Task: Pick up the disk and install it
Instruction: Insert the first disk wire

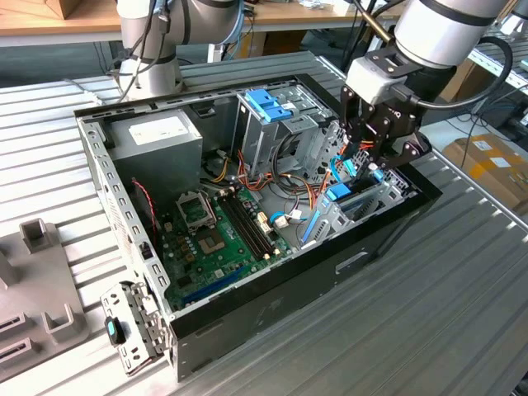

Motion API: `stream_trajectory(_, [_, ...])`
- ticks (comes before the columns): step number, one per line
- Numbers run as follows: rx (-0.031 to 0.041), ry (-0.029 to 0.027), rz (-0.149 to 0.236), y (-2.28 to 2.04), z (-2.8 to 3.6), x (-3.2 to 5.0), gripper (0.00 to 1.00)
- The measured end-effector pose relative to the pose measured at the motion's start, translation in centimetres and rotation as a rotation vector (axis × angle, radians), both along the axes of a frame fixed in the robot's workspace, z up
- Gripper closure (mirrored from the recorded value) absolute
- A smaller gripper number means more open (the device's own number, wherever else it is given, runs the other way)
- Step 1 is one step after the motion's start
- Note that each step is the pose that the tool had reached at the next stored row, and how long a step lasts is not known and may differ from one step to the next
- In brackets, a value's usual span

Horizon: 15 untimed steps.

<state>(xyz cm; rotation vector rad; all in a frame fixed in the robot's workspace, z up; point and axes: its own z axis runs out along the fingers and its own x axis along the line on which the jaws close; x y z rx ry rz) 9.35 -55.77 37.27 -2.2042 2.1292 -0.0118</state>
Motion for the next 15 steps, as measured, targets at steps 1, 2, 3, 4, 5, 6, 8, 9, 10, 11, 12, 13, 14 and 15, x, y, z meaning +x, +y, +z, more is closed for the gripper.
stream_trajectory(1, [0.0,0.0007,0.0,0.11,0.0,0.32,0.58])
stream_trajectory(2, [0.0,0.0014,0.0,0.17,0.0,0.54,0.58])
stream_trajectory(3, [0.0001,0.0026,0.0,0.25,-0.01,0.89,0.58])
stream_trajectory(4, [-0.0001,0.0047,0.0,0.36,0.0,1.47,0.58])
stream_trajectory(5, [-0.0001,0.0064,0.0,0.41,-0.01,1.87,0.58])
stream_trajectory(6, [-0.0001,0.0079,0.0,0.45,-0.01,2.25,0.58])
stream_trajectory(8, [-0.0006,0.0128,0.0,0.5,-0.02,3.36,0.58])
stream_trajectory(9, [-0.0017,0.0136,-0.003,0.51,-0.05,3.49,0.58])
stream_trajectory(10, [-0.0046,0.0139,-0.02,0.5,-0.11,3.5,0.58])
stream_trajectory(11, [-0.007,0.0138,-0.035,0.5,-0.16,3.51,0.58])
stream_trajectory(12, [-0.0094,0.014,-0.046,0.5,-0.21,3.51,0.58])
stream_trajectory(13, [-0.011,0.014,-0.047,0.5,-0.22,3.51,0.58])
stream_trajectory(14, [-0.0111,0.014,-0.047,0.5,-0.22,3.51,0.58])
stream_trajectory(15, [-0.0115,0.014,-0.047,0.5,-0.23,3.51,0.58])
